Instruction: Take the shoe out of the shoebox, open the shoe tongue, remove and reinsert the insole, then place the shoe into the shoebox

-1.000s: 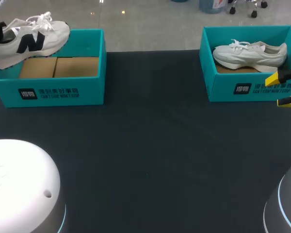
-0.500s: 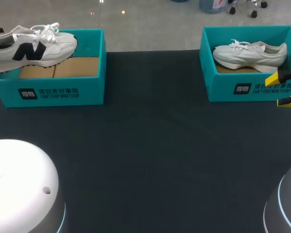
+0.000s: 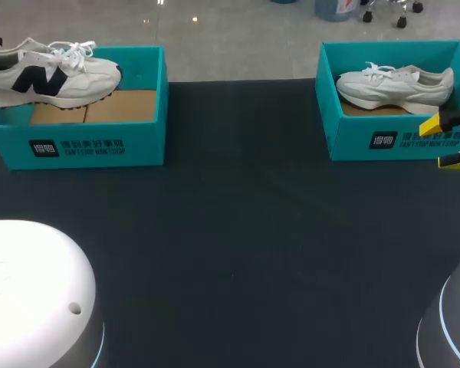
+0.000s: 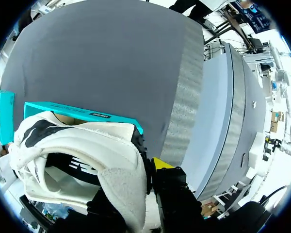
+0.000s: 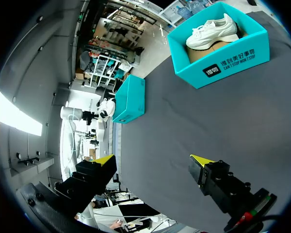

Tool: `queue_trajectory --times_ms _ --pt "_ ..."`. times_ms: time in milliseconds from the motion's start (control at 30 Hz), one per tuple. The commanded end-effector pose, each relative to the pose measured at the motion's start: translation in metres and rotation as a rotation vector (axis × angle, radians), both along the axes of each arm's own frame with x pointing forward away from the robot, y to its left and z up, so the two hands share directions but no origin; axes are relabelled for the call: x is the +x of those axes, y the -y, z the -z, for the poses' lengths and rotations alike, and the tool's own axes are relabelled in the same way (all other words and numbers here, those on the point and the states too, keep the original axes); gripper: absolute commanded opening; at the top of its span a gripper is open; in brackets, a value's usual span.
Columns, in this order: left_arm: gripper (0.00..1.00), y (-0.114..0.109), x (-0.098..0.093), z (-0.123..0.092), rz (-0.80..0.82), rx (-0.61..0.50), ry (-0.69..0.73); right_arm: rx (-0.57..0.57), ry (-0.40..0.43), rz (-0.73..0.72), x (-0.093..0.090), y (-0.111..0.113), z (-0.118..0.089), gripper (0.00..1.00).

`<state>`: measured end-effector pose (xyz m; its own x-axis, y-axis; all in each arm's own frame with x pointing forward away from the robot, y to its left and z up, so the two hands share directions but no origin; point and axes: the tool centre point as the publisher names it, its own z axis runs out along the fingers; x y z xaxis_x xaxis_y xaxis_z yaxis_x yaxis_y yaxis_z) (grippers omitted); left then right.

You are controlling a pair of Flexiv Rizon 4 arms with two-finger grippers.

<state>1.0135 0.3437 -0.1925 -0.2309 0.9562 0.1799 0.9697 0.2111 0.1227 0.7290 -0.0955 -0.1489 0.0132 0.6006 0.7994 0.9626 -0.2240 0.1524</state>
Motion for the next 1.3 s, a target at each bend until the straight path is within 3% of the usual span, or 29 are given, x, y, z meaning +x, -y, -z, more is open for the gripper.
queue_trajectory --times_ms 33,467,800,1300 --pt "0.0 0.001 0.006 -0.003 -0.006 -0.004 -0.027 -0.002 -0.002 0.001 0.0 0.0 0.0 1.0" --pt "0.0 0.009 0.007 -0.002 0.001 -0.007 -0.002 -0.002 -0.002 0.001 0.0 0.0 0.0 1.0" --pt "0.0 0.014 0.039 0.009 0.113 -0.062 0.006 -0.002 -0.002 0.001 0.0 0.0 0.0 1.0" --pt "0.0 0.019 0.059 0.037 0.18 -0.075 -0.025 -0.002 -0.002 0.001 0.0 0.0 0.0 1.0"
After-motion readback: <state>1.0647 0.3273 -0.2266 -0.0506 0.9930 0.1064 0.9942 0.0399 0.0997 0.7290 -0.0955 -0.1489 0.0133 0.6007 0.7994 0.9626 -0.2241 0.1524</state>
